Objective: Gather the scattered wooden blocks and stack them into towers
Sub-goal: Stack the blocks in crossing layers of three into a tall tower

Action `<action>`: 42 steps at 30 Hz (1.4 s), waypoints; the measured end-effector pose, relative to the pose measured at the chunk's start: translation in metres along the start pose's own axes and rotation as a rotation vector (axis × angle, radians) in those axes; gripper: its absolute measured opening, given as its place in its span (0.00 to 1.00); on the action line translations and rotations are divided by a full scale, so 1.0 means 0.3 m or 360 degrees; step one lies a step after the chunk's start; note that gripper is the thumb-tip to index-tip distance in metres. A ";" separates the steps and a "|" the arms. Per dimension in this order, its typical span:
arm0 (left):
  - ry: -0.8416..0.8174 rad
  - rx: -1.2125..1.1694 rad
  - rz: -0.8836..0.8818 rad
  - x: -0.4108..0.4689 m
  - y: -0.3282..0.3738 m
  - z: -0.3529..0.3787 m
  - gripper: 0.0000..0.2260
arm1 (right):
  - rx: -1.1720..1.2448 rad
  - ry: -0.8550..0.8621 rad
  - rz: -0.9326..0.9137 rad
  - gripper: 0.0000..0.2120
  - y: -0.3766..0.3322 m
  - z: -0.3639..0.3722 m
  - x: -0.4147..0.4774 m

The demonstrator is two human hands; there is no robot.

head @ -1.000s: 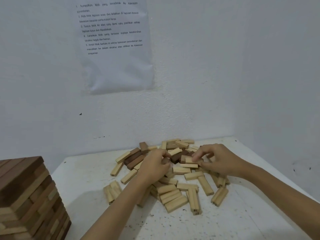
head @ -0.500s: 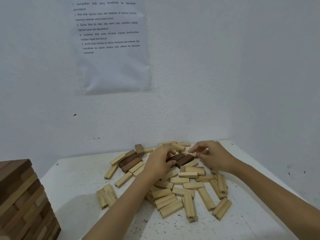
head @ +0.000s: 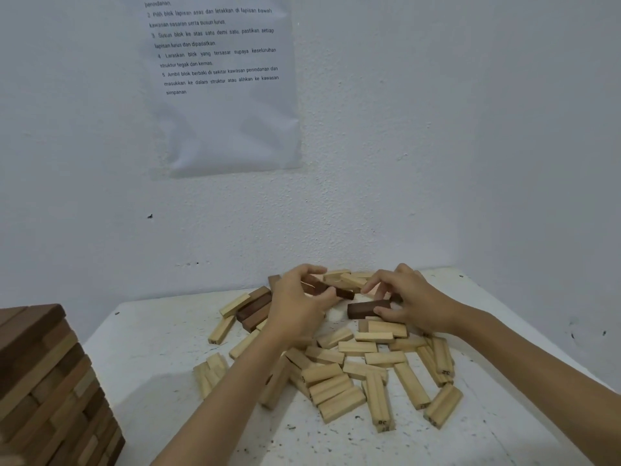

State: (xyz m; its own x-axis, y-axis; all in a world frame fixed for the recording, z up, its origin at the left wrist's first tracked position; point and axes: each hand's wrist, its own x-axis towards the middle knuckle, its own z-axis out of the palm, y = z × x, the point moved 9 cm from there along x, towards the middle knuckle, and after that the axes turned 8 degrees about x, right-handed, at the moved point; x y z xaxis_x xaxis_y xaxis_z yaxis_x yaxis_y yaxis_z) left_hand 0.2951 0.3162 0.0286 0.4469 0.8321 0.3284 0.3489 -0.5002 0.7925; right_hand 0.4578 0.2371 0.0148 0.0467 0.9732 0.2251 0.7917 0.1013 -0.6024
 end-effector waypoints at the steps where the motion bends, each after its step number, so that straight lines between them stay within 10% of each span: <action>1: 0.0026 -0.0079 -0.0049 0.000 -0.004 -0.018 0.14 | 0.0056 0.0033 -0.0016 0.13 -0.016 -0.009 -0.004; 23: 0.0904 -0.1078 -0.0617 -0.089 -0.212 -0.414 0.09 | 0.2472 0.0475 0.0645 0.12 -0.222 0.226 0.181; 36: 0.0777 -0.0929 -0.0636 -0.067 -0.302 -0.361 0.09 | 0.0497 0.0262 0.0462 0.17 -0.248 0.313 0.311; 42: 0.0738 -0.1004 -0.0635 -0.069 -0.292 -0.355 0.09 | 0.0451 0.0477 0.0405 0.11 -0.251 0.297 0.322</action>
State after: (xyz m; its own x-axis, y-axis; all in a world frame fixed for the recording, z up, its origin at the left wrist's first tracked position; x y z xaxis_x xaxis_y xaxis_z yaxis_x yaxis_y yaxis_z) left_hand 0.1675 0.3683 0.0071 -0.0387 0.9987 0.0331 -0.1736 -0.0394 0.9840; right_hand 0.3486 0.3418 0.0137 0.4239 0.8763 0.2290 0.5371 -0.0396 -0.8426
